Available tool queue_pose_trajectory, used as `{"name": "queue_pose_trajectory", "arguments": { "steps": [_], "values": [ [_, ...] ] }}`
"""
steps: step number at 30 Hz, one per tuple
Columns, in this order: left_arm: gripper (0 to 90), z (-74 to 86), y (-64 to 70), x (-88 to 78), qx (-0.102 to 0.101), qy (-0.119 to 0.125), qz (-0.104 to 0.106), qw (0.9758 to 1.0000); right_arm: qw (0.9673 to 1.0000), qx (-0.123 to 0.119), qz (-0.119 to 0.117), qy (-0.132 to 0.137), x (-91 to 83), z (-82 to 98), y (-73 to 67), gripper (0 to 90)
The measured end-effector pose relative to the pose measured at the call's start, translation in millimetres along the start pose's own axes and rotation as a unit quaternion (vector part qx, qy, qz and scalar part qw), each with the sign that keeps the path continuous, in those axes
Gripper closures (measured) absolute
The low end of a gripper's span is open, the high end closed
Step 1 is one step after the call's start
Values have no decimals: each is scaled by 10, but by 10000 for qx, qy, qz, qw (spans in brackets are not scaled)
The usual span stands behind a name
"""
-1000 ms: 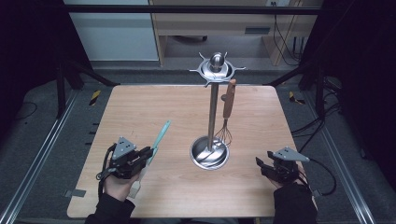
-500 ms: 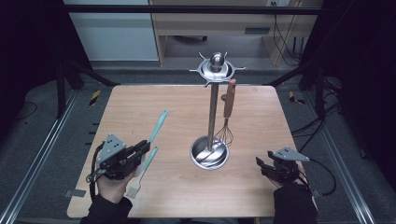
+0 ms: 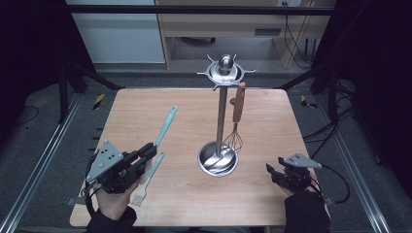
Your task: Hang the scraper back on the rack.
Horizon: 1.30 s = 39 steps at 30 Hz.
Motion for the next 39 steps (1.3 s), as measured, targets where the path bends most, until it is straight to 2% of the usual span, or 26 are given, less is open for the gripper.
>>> {"name": "queue_pose_trajectory", "arguments": {
  "steps": [12,14,19,30,39],
  "values": [
    [810,-192,125,-83,101,275,138,9995,10000,-15,19,-67,20,12,-9,457],
    [809,-219,144,-77,150,301,166,9993,10000,-18,29,-72,21,13,-8,456],
    [809,-322,179,-52,110,440,228,9987,10000,-23,31,-60,21,11,-4,455],
    [809,-587,281,-8,176,709,322,9968,10000,-26,27,-73,26,13,-4,452],
    [809,-678,398,75,240,731,439,9961,10000,-27,28,-79,26,14,-4,452]
  ]
}}
Point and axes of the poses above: each handheld gripper's, and its own axes: x roughly forward along the jaws, z roughly out of its underside, y roughly to its right, the point moved 7 cm from there along x, roughly forward along the jaws, and after that the axes turned 4 degrees about x, right-handed, at the moved point
